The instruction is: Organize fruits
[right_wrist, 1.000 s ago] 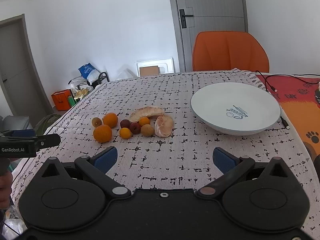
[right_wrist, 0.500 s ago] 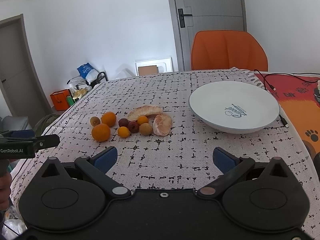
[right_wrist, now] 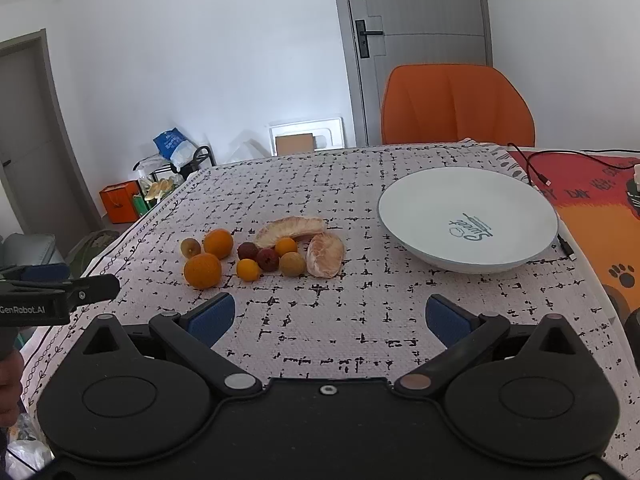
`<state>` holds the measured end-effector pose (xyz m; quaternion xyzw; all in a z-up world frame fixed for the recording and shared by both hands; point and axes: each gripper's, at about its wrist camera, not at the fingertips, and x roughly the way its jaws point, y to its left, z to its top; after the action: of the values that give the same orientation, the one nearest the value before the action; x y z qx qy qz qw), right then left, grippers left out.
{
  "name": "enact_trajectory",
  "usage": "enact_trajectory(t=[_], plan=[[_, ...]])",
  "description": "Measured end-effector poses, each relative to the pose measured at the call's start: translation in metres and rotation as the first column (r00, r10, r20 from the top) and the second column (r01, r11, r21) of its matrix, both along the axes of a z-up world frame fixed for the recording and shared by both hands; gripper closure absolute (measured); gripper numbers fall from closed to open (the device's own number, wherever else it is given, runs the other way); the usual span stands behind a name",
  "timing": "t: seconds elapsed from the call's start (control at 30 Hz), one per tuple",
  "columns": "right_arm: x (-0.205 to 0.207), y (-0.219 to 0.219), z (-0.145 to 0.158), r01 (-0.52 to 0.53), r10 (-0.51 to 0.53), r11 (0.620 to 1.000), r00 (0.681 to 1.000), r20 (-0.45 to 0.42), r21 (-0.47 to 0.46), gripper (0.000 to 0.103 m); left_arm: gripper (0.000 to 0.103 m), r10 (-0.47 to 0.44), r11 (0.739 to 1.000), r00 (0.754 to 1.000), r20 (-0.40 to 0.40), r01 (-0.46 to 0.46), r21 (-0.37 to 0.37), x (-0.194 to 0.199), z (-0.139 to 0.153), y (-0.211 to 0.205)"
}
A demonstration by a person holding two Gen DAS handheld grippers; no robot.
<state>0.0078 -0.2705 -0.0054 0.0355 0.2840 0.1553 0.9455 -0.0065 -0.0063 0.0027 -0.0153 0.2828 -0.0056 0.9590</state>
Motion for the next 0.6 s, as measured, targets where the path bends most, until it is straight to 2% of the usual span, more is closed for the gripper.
enact_trajectory(t=[0.6], plan=[[-0.0035, -0.0069, -0.0003, 0.008, -0.008, 1.000, 1.000, 0.001, 0.012, 0.000, 0.000, -0.013, 1.000, 1.000, 0.008, 0.013, -0.009, -0.0004, 0.0018, -0.0040]])
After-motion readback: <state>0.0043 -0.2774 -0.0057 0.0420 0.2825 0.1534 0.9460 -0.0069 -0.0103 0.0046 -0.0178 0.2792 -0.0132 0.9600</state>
